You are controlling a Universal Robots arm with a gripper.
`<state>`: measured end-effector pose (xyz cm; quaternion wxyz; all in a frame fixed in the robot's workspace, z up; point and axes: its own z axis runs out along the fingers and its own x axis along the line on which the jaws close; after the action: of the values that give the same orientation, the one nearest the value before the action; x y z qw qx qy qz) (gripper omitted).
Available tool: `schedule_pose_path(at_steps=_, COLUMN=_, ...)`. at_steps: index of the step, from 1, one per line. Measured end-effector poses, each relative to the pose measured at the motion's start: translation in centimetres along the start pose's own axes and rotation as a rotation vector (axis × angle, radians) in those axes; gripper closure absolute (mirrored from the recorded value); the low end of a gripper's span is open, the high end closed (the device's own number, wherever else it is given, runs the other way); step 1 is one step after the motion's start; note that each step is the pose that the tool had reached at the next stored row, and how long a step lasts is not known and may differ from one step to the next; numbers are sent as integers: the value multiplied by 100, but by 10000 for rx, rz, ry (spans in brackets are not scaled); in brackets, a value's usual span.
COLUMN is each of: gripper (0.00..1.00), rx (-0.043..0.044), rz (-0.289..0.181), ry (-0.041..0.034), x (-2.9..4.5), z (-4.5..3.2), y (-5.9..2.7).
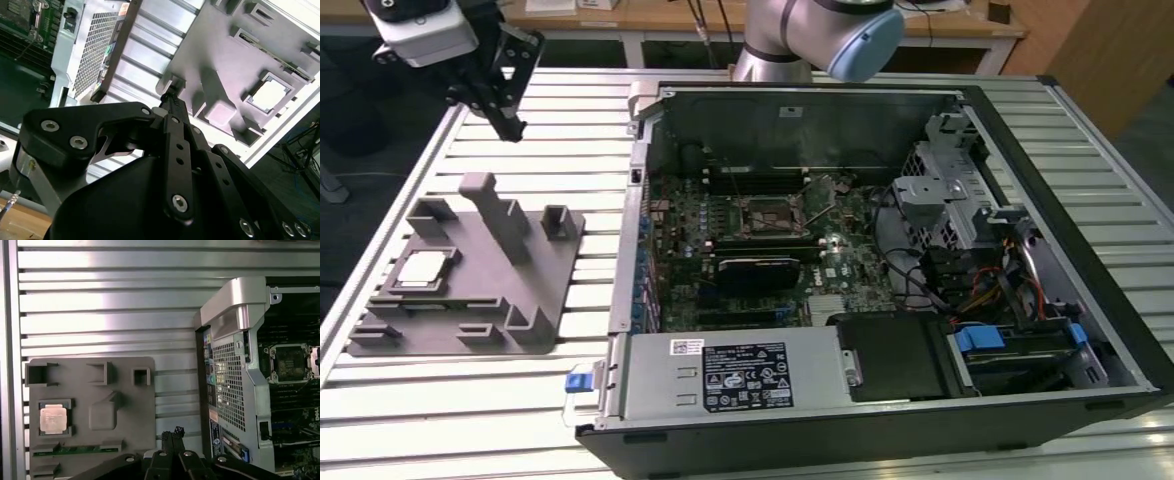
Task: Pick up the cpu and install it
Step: 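Reach for the cpu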
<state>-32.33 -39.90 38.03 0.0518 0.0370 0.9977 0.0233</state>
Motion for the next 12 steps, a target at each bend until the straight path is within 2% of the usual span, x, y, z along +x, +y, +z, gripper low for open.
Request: schedule_pose_path(at_steps=12, gripper=89, rx=-6, rz=1, ry=0, x=228, z=52, y=-22)
